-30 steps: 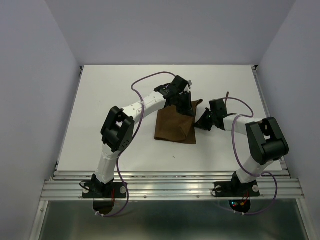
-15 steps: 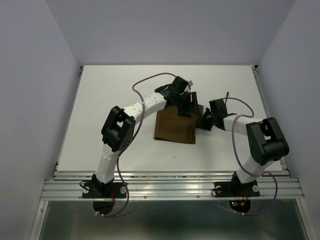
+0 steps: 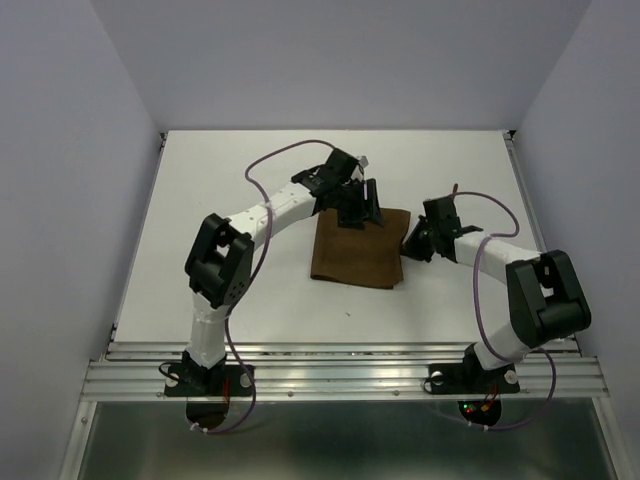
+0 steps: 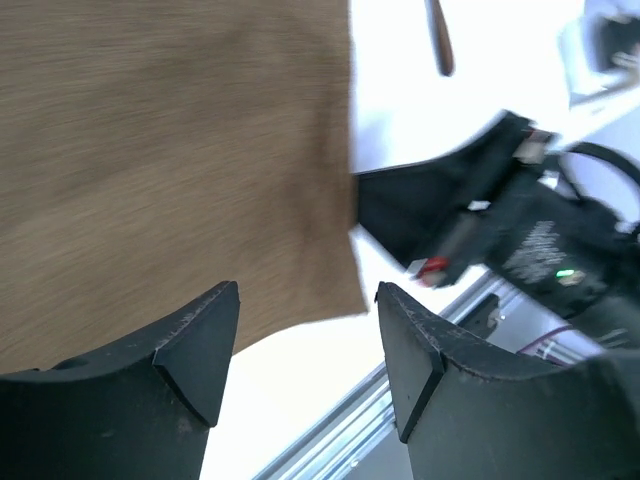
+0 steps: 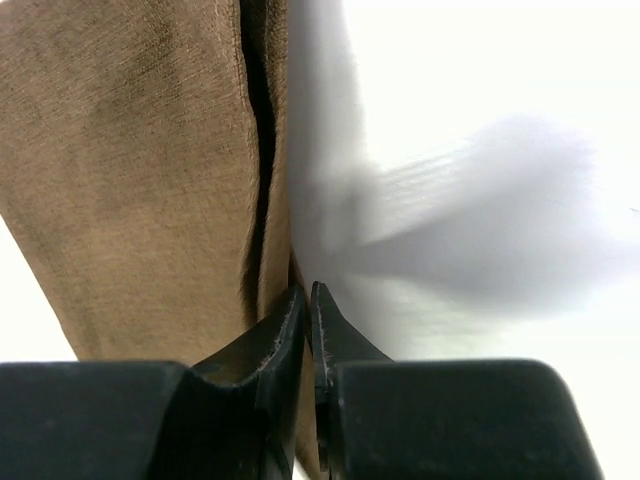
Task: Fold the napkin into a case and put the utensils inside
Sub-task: Smooth out the square-folded napkin at the center of the board.
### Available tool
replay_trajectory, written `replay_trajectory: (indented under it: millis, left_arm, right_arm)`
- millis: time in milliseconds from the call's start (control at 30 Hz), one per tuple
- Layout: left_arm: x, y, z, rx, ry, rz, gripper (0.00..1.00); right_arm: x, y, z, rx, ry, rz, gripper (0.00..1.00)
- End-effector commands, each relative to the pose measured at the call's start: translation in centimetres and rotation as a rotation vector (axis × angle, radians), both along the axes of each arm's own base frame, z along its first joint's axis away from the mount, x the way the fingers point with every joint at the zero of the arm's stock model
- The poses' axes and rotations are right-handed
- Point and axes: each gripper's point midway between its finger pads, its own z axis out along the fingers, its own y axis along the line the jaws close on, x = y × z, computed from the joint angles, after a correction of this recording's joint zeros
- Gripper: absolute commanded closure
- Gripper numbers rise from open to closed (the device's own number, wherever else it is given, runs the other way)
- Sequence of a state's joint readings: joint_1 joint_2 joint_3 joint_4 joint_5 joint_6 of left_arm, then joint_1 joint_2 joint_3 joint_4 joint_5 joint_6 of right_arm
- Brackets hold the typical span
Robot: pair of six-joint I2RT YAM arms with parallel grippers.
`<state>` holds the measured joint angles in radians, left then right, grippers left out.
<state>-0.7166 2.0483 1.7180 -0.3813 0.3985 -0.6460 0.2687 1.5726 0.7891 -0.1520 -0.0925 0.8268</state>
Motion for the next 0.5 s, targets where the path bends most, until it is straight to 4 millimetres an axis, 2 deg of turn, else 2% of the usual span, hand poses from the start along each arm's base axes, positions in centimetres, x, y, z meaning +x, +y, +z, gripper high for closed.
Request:
replay_trajectory:
  millis: [0, 100, 200, 233, 333, 467]
  left_arm:
    - [1.3, 4.4, 4.0, -0.015, -0.103, 0.044, 0.32]
    - [0.8, 6.9, 2.7, 0.020, -0.096, 0.062, 0.33]
    - [-0.5, 8.8, 0.5, 0.053, -0.061, 0.053, 0.39]
    - [-0.7, 9.0, -0.1, 0.063, -0.054, 0.049, 0.39]
    - [-2.4, 9.2, -1.7, 0.059, -0.012, -0.007, 0.49]
    - [-3.8, 9.7, -3.9, 0.073, 0.029, -0.051, 0.56]
  right_arm:
    - [-0.5, -3.7, 1.9, -0.171, -0.048, -0.039, 0.86]
    - [-1.3, -6.1, 2.4, -0.255, -0.036, -0.071, 0.85]
    - [-1.4, -7.1, 4.2, -0.308, -0.064, -0.067, 0.84]
    - [-1.3, -7.0, 4.6, -0.312, -0.069, -0.054, 0.84]
    - [-0.9, -5.7, 5.5, -0.261, -0.086, 0.000, 0.85]
    - [-1.5, -3.4, 5.0, -0.241, -0.074, 0.075, 0.85]
